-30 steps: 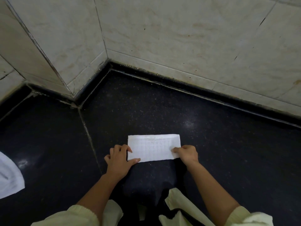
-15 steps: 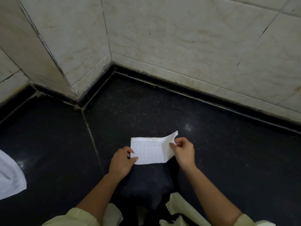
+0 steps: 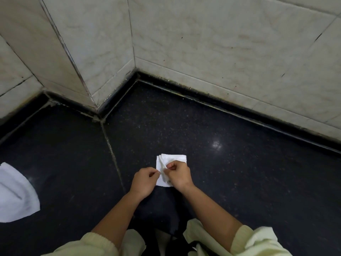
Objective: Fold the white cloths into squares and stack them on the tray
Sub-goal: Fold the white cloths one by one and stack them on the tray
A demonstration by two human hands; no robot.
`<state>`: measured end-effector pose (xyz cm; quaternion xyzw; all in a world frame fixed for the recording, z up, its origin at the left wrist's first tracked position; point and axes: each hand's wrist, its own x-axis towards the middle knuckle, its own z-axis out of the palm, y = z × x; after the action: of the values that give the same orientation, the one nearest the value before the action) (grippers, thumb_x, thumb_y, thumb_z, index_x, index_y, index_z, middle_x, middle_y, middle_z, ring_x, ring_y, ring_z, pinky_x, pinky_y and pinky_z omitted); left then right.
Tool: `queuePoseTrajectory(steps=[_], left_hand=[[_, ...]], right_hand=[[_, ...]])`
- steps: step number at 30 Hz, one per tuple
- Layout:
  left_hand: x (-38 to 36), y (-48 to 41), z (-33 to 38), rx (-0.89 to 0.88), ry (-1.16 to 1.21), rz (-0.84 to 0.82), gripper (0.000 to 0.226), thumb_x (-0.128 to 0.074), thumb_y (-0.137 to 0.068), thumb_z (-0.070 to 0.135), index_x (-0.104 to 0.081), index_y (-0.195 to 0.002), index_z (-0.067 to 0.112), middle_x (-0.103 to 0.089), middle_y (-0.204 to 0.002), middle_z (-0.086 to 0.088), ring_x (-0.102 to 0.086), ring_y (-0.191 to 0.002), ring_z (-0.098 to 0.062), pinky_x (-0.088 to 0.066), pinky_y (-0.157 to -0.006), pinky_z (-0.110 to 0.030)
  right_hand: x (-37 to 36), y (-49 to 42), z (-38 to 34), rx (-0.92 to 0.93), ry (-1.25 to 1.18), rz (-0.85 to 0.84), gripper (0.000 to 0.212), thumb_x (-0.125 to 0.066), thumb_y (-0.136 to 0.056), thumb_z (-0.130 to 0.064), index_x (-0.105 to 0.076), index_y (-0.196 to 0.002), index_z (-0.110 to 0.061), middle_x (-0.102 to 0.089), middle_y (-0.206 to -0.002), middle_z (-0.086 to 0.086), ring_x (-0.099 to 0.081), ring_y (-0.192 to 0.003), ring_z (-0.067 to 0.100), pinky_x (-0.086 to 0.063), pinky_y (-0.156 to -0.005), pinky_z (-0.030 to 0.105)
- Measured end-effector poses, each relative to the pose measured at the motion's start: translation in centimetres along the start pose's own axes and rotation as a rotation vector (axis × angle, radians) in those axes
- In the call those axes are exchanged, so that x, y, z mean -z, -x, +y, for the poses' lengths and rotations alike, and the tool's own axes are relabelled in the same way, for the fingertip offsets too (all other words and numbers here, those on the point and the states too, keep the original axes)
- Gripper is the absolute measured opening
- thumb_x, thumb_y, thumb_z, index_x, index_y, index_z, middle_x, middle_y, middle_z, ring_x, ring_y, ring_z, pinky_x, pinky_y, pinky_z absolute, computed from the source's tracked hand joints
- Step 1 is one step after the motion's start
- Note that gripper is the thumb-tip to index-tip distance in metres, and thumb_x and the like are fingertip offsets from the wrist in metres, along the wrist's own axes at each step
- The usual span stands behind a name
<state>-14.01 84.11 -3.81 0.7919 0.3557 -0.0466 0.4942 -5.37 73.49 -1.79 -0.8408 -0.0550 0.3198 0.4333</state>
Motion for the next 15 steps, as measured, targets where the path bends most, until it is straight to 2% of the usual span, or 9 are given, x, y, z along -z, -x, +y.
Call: queuePoseTrajectory(steps=[3,6,7,11,15], left_hand=[[0.12,-0.19,-0.06,0.024,0.025,-0.014,0.025,-0.054,-0.094,0.023,-0.072,-0.085,0.008,-0.071,-0.075,-0.006,-0.068,-0.073,-0.021,-0.052,-0.074,-0.035],[0.2,-0.22,-0.01,0.042,0.052,-0.023,0.033,-0.051,-0.096,0.025,-0.069,-0.081,0.001,-0.07,-0.073,-0.012,-0.068,-0.075,-0.027,-0.052,-0.075,-0.041],[0.24,-0.22,0.01,0.045,0.057,-0.022,0.035,-0.051,-0.096,0.026,-0.068,-0.08,0.0,-0.07,-0.074,-0.013,-0.068,-0.075,-0.028,-0.052,-0.076,-0.041],[0.48,-0.32,0.05,0.075,0.082,0.015,0.035,-0.051,-0.095,0.027,-0.069,-0.081,0.0,-0.072,-0.076,-0.012,-0.069,-0.07,-0.028,-0.055,-0.076,-0.042],[0.95,-0.18,0.32,0.085,0.054,0.049,0.024,-0.058,-0.092,0.025,-0.071,-0.08,0.01,-0.072,-0.075,-0.003,-0.069,-0.067,-0.019,-0.057,-0.074,-0.038]], right_hand=[[-0.83,0.08,0.22,-0.011,0.021,-0.012,0.009,-0.063,-0.086,-0.009,-0.064,-0.08,-0.016,-0.066,-0.085,-0.001,-0.065,-0.09,0.018,-0.055,-0.085,0.034],[-1.05,0.12,0.68,-0.022,-0.005,-0.02,0.007,-0.064,-0.085,-0.011,-0.069,-0.089,-0.013,-0.068,-0.092,-0.001,-0.064,-0.094,0.016,-0.053,-0.086,0.03],[-1.01,0.2,0.72,-0.019,-0.019,-0.025,0.008,-0.064,-0.085,-0.012,-0.07,-0.09,-0.011,-0.069,-0.091,-0.001,-0.064,-0.092,0.015,-0.052,-0.085,0.028],[-0.91,0.62,0.77,-0.012,-0.032,-0.084,0.017,-0.061,-0.087,-0.015,-0.067,-0.072,-0.019,-0.068,-0.079,-0.002,-0.061,-0.08,0.012,-0.053,-0.083,0.033],[-0.47,0.67,0.82,-0.03,-0.064,-0.114,0.023,-0.057,-0.089,-0.014,-0.068,-0.069,-0.02,-0.07,-0.08,0.001,-0.064,-0.078,0.015,-0.055,-0.083,0.037]])
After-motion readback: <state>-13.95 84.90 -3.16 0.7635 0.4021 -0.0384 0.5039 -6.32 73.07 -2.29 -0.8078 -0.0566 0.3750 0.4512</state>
